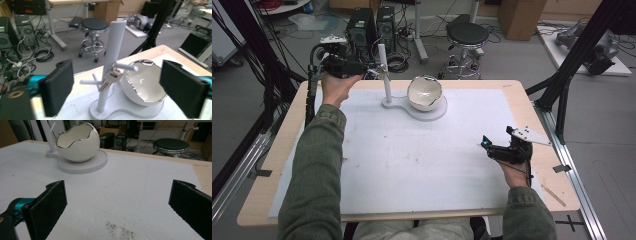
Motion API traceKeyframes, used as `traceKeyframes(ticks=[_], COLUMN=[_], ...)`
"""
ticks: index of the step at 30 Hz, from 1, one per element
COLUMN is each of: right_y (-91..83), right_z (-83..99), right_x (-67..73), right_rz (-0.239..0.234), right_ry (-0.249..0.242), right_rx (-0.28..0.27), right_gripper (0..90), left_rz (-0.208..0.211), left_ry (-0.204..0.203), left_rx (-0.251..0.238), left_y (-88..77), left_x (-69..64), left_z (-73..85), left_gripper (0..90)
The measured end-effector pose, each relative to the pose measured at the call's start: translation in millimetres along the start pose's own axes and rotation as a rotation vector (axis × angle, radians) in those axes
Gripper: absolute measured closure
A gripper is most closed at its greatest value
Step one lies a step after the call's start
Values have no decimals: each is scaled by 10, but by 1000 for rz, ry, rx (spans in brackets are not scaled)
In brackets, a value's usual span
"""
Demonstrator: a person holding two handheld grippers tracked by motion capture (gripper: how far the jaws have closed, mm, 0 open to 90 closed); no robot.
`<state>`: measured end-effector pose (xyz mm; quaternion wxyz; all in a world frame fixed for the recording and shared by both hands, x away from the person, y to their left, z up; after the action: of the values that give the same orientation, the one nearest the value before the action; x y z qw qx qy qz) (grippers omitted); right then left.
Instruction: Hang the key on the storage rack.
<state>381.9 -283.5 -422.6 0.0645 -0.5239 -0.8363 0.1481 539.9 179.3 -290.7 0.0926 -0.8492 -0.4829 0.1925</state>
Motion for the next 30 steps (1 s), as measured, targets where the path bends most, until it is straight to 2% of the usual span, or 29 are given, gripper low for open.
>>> traceKeyframes(ticks=[2,9,15,20,25,28,30], right_y=[3,10,24,28,29,31,28], right_z=[2,7,9,9,11,10,10], right_x=[0,0,-23,-27,-28,-29,-28], right_rz=[1,-1,6,6,8,8,9], right_ry=[1,3,0,-1,5,0,4], right_rx=[2,6,5,4,6,4,6], right_gripper=[6,6,6,6,6,6,6], left_rz=[-1,-9,-29,-14,-23,-20,-4], left_ry=[-10,-19,-9,6,15,14,3], left_rx=[4,0,0,17,19,14,7], left_y=[-13,-72,-133,-188,-241,-281,-312], left_x=[18,85,128,154,165,167,167], left_z=[31,149,288,407,503,554,597], left_gripper=[16,17,17,17,17,17,17])
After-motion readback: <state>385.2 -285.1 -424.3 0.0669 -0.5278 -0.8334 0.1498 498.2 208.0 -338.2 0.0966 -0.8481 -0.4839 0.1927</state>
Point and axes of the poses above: each handheld gripper's, and its own axes: y roughly forward along the jaws, z roughly out of its underside, x roughly to its left, the point moved 6 cm from there along y, roughly forward along the jaws, and after that the axes turned 5 degrees about -y, right-handed, at the moved point
